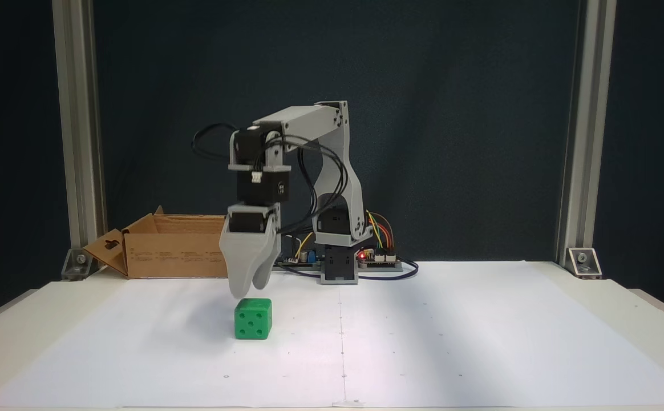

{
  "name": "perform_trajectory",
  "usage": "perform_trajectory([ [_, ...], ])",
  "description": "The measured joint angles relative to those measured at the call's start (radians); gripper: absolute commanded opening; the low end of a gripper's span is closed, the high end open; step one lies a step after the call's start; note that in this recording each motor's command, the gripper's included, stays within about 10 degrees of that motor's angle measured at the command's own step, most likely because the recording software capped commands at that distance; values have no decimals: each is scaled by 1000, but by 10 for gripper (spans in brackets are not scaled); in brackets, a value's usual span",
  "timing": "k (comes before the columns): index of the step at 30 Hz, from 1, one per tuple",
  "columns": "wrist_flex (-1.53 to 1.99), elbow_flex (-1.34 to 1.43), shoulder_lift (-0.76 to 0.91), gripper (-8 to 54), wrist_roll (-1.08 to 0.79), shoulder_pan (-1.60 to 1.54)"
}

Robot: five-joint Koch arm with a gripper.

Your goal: Grasp a green dice and put it in the bin.

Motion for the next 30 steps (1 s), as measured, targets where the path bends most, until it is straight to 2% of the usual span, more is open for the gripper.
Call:
perform_trajectory([
  [30, -20, 44, -107, 437, -3, -15],
])
